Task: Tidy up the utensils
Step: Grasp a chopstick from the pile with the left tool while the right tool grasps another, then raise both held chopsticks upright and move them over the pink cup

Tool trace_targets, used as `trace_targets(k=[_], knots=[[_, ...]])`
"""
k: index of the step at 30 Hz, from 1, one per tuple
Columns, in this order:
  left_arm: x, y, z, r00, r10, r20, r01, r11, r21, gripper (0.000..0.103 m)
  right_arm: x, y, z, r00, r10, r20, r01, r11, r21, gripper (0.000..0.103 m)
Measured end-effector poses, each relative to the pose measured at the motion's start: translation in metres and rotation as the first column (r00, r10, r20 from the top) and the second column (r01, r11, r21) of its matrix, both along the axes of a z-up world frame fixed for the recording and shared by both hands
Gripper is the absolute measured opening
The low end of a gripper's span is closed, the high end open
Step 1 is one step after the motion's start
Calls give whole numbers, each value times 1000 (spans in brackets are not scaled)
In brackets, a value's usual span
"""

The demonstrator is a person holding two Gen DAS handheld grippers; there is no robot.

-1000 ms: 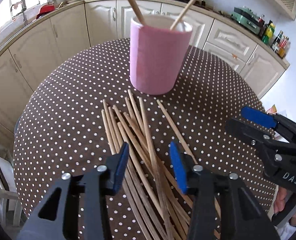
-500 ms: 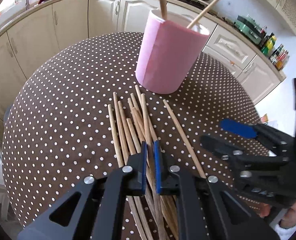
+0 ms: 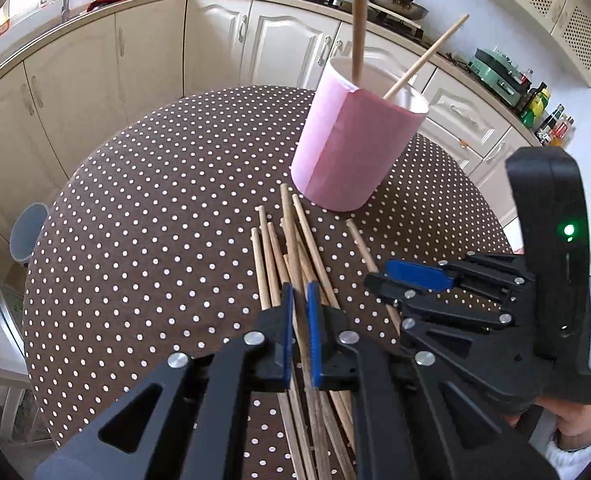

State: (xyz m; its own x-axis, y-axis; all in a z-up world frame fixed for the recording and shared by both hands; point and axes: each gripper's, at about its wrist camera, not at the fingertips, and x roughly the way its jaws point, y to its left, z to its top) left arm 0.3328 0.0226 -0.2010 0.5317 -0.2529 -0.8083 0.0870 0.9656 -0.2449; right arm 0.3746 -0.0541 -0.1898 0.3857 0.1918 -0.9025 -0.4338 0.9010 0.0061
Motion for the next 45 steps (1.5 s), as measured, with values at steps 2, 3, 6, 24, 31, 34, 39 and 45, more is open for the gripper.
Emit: trace_targets(k=[2,3,6,24,31,34,39,45], knots=[[-2,3,1,1000,-2,2,2,1000,-4,7,1,4,0,1000,2,-1,-2,1000,1,9],[-2,3,2,1000,-3,2,3,1000,-7,7,1,4,-1,1000,-2,-2,2,1000,7,8],[-7,6,8,1000,-21,13,21,1000,-14,7,0,-1,1,1000,-15,-3,15,999,45,6],[-78,-14,113,965,-106,241,118,992,-37,6,-64,-84,106,983,-51,174,-20,924,381,6],[-98,-24,153,937,-120,329,129,992,-6,6,-85,-93,137,960,-73,269,-46,910,412,6],[-98,-27,170,923,-118,367,123,992,9,6,-89,-96,149,947,-79,310,-61,906,419,6],[-88,-28,192,901,-96,424,95,995,24,6,-94,-98,170,916,-102,388,-72,909,409,6],[-62,-31,215,883,-73,464,78,997,9,6,-81,-97,195,869,-148,472,-68,910,409,6]])
